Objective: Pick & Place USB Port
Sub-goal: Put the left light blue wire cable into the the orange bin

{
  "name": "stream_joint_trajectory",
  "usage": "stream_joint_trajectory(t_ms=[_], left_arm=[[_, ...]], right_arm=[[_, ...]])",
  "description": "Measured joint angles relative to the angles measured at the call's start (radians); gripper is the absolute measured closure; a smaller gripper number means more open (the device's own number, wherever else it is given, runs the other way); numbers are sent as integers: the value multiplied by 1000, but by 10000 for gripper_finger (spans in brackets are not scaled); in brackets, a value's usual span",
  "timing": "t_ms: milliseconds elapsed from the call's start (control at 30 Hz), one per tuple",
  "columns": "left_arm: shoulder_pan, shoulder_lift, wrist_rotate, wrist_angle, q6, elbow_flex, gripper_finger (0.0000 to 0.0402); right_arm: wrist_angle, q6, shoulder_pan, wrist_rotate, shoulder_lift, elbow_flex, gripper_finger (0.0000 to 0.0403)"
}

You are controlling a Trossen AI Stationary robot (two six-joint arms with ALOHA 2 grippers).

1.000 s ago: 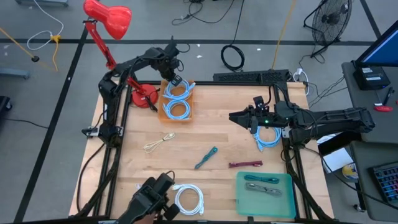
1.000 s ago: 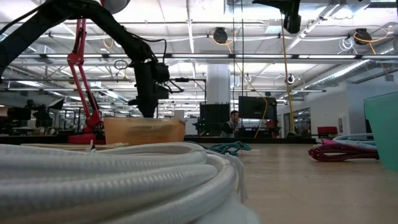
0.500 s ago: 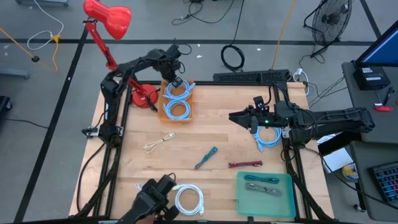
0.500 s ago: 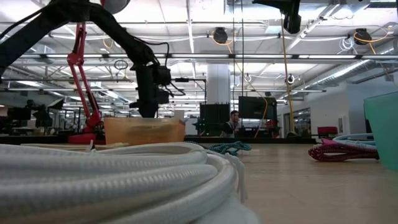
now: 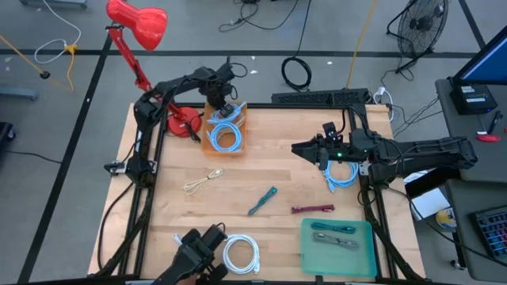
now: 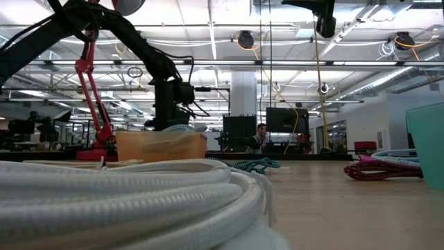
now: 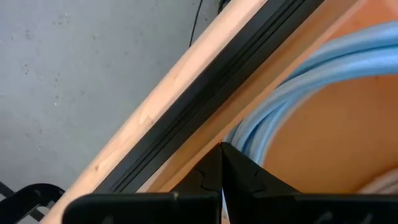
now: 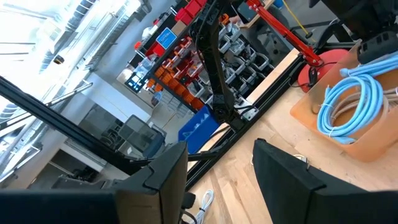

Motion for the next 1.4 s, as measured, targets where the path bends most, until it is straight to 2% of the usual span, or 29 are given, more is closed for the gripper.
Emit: stream_joint_trajectory(t_ms=[233, 500, 567, 667, 833, 1067, 1300, 1400], left_arm=[[6, -58, -43, -1, -11, 0, 401], [16, -147, -48, 11, -33, 0, 401], [16, -171, 17, 11, -56, 0, 401], [13, -196, 218, 0, -90, 0, 401], [-59, -193, 315, -57, -62, 0, 401], [-149, -173, 359, -70, -49, 0, 401], [-139, -147, 360, -79, -71, 0, 401], [-132, -131, 326, -94, -61, 0, 401]], right_arm=[[0, -1, 0, 0, 0, 0, 232], [0, -3, 0, -2, 0, 0, 232], [0, -3, 0, -3, 0, 0, 232], [0, -3, 0, -4, 0, 0, 232], [0, -1, 0, -14, 0, 0, 232], [0, 0, 0, -30, -1, 0, 232], [-2, 1, 0, -38, -6, 0, 232], [-1, 4, 0, -54, -7, 0, 232]])
